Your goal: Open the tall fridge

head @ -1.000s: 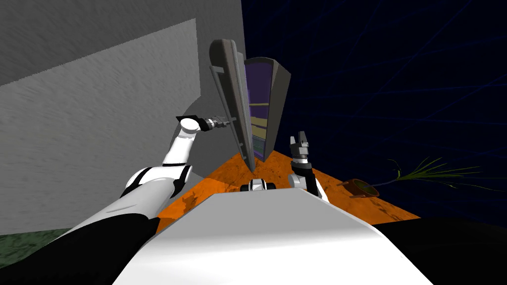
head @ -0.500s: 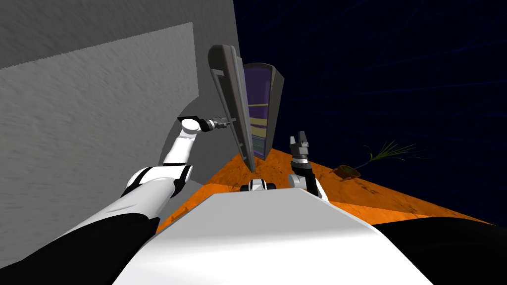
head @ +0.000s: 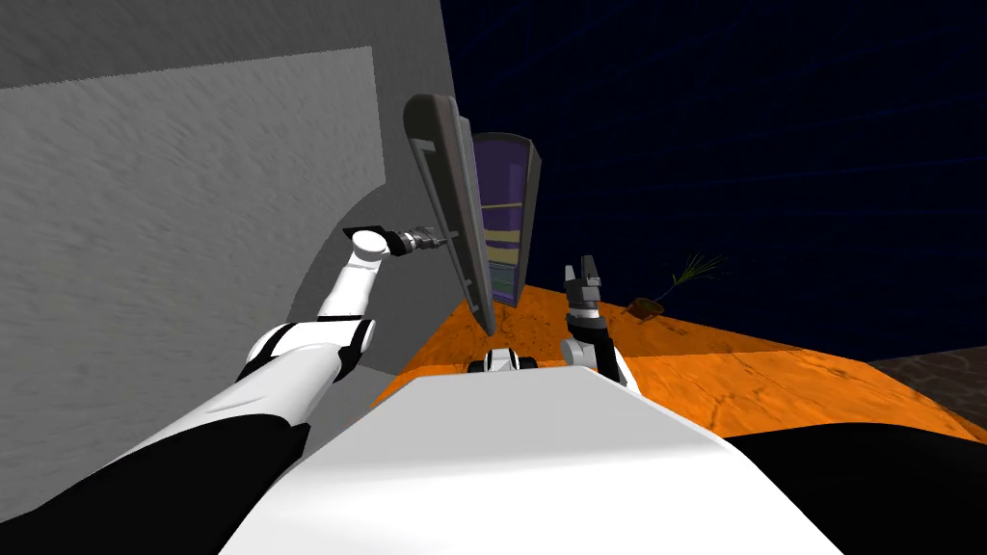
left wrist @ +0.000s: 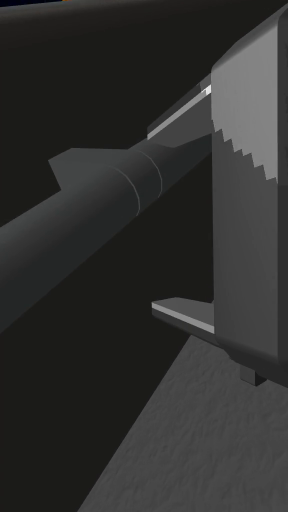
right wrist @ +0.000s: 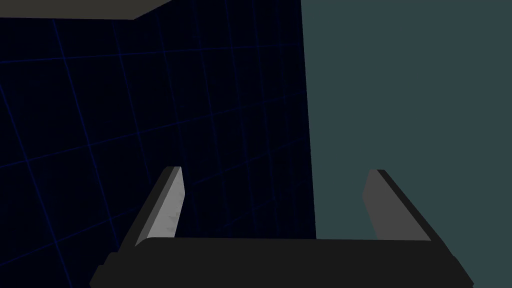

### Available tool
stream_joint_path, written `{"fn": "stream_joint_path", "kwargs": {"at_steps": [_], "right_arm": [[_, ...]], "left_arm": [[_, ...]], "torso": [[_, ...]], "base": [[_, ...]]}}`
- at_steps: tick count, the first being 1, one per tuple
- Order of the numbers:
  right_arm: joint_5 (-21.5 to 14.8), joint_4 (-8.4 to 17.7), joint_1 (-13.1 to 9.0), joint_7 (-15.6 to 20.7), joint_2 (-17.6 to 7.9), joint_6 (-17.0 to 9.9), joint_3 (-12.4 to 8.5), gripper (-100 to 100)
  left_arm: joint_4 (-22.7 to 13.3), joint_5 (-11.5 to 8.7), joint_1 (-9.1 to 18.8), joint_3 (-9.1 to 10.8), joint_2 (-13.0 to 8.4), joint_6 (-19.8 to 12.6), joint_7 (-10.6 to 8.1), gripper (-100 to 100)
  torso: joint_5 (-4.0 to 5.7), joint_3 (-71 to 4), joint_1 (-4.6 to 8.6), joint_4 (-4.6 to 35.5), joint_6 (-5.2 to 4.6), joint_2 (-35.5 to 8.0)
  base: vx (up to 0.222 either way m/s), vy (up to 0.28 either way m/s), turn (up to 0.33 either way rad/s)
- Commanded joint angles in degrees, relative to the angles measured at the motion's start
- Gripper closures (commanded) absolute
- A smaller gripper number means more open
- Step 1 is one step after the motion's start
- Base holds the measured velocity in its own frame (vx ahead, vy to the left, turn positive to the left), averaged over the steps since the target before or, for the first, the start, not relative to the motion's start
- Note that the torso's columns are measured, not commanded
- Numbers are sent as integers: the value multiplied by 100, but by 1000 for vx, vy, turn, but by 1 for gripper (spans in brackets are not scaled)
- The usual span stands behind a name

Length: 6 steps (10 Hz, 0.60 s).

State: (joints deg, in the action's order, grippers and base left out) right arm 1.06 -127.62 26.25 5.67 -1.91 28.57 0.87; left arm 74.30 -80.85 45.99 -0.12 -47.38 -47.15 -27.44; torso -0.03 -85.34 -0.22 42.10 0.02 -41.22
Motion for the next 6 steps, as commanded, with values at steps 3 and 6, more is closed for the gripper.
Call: {"fn": "stream_joint_path", "kwargs": {"at_steps": [3,6], "right_arm": [[0,0,0,0,0,0,0,0],[0,0,1,0,0,0,0,0]], "left_arm": [[-420,0,157,140,-73,119,221,100],[-655,14,237,186,-87,162,333,100]], "torso": [[-1,5,-3,2,-2,-7],[12,1,6,13,-24,-2]], "base": [[-188,343,-352],[-150,317,-312]]}}
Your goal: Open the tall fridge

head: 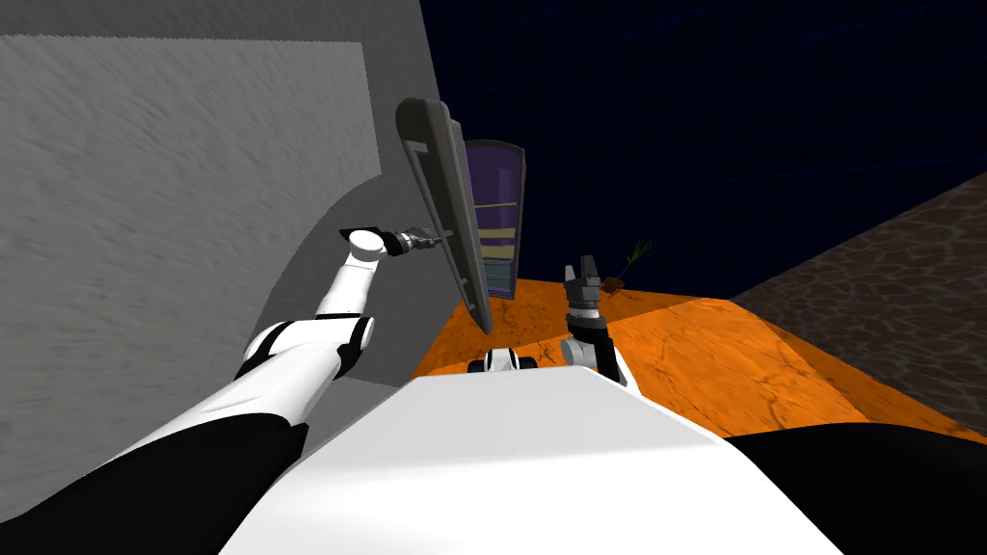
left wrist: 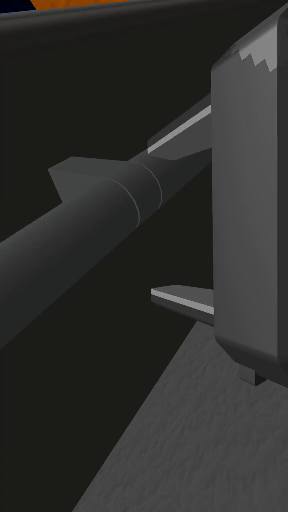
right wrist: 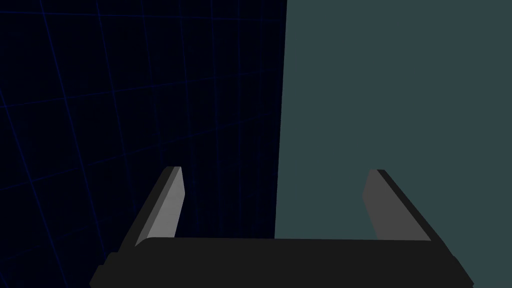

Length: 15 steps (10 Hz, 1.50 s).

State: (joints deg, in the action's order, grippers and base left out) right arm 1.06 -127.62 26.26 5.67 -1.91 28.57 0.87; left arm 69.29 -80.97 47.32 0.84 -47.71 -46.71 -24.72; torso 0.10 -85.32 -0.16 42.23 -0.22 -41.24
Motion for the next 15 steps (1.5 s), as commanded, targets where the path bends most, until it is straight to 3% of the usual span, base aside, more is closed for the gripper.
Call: {"fn": "stream_joint_path", "kwargs": {"at_steps": [1,3,8,10,11,13,14,15], "right_arm": [[0,0,-1,0,-1,0,0,0],[0,0,3,0,2,0,1,0],[0,-1,4,0,0,1,0,0],[0,-1,4,0,0,1,-1,0],[0,0,4,0,0,1,-1,0],[0,0,3,0,0,1,-1,0],[0,0,4,0,0,1,-1,0],[0,0,4,0,0,1,-1,0]], "left_arm": [[-154,26,103,90,-54,119,61,100],[4,-144,8,17,5,-49,102,100],[217,-410,-37,-27,31,-179,190,100],[430,-675,-82,-71,58,-308,278,100],[430,-675,-82,-71,58,-308,278,100],[643,-940,-127,-116,84,-437,366,100],[643,-940,-127,-116,84,-437,366,100],[749,-1073,-149,-138,97,-502,410,100]], "torso": [[-10,4,-25,-2,3,-9],[2,19,43,-4,30,-21],[-6,0,-13,-6,6,-2],[-14,0,-23,-12,12,1],[-17,-2,-27,-14,12,2],[-13,2,-11,-20,10,-3],[-10,6,-4,-11,8,-9],[-4,-1,12,-11,5,0]], "base": [[-202,299,-272],[-77,137,-11],[6,223,-22],[33,293,-30],[1,259,-23],[-11,298,-25],[24,282,-5],[11,291,-6]]}}
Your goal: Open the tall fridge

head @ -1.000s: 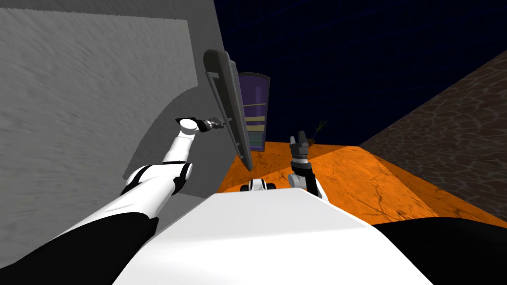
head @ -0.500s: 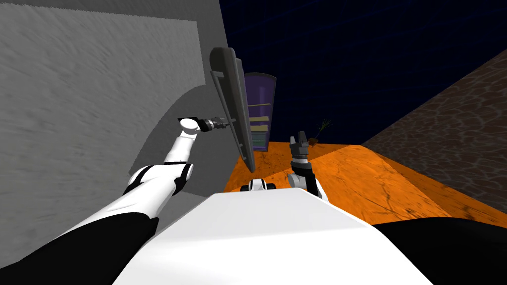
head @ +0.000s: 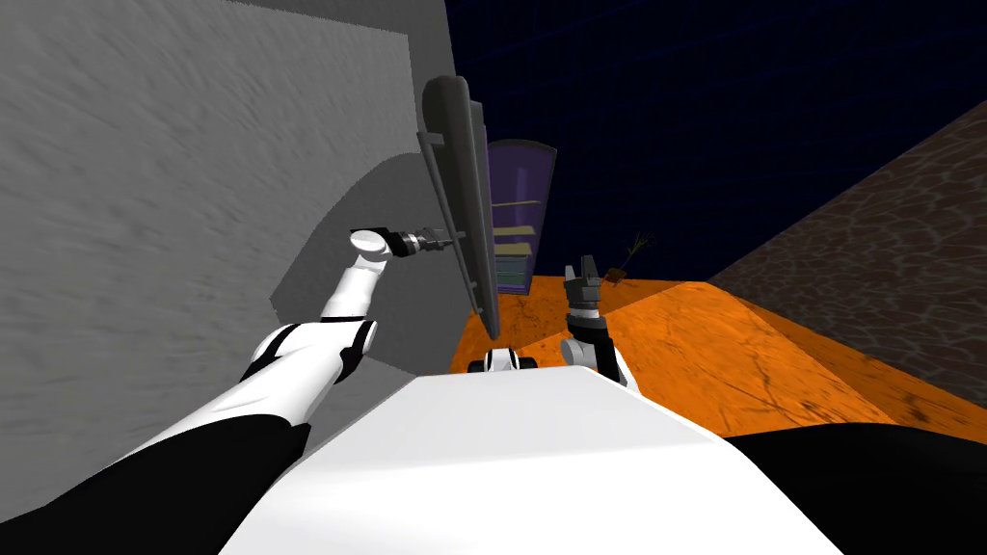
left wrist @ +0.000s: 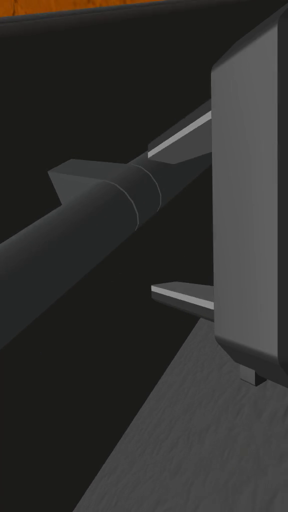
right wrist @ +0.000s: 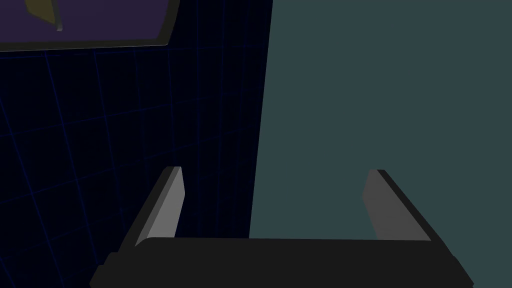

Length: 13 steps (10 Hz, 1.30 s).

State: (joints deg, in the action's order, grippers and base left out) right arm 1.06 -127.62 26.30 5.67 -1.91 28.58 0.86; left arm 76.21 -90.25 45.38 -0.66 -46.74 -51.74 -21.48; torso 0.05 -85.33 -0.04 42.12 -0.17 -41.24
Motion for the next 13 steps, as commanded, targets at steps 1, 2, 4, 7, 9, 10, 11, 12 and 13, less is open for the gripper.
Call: {"fn": "stream_joint_path", "kwargs": {"at_steps": [1,2,4,7,9,10,11,12,13], "right_arm": [[0,0,0,0,0,0,0,0],[0,0,1,0,2,0,2,0],[0,-1,0,0,5,0,4,0],[0,-1,0,0,4,0,4,0],[0,0,-1,0,3,0,3,0],[0,0,-1,0,3,0,3,0],[0,0,-1,0,3,0,3,0],[0,0,-1,0,3,0,3,0],[0,0,-1,0,3,0,3,0]], "left_arm": [[94,-216,106,-7,-184,-163,-100,-100],[132,-304,174,1,-315,-247,-196,-100],[189,-437,277,13,-512,-372,-341,-100],[144,-494,305,-67,-567,-543,-364,-100],[169,-510,299,-77,-565,-579,-386,0],[174,-514,302,-77,-563,-583,-387,0],[179,-517,306,-75,-562,-585,-388,0],[182,-519,309,-73,-562,-585,-389,0],[185,-522,312,-70,-563,-586,-389,0]], "torso": [[3,1,6,0,-7,-3],[14,22,64,-1,4,-28],[45,32,113,26,-36,-49],[16,33,14,42,-8,-56],[-11,52,-18,11,14,-73],[-13,57,-16,7,17,-78],[-11,60,-9,5,17,-81],[-9,62,-3,5,16,-84],[-7,64,2,6,15,-86]], "base": [[26,115,68],[64,-67,144],[52,-118,91],[20,-39,1],[-9,-9,-2],[-6,-4,0],[0,0,0],[0,0,0],[0,0,0]]}}
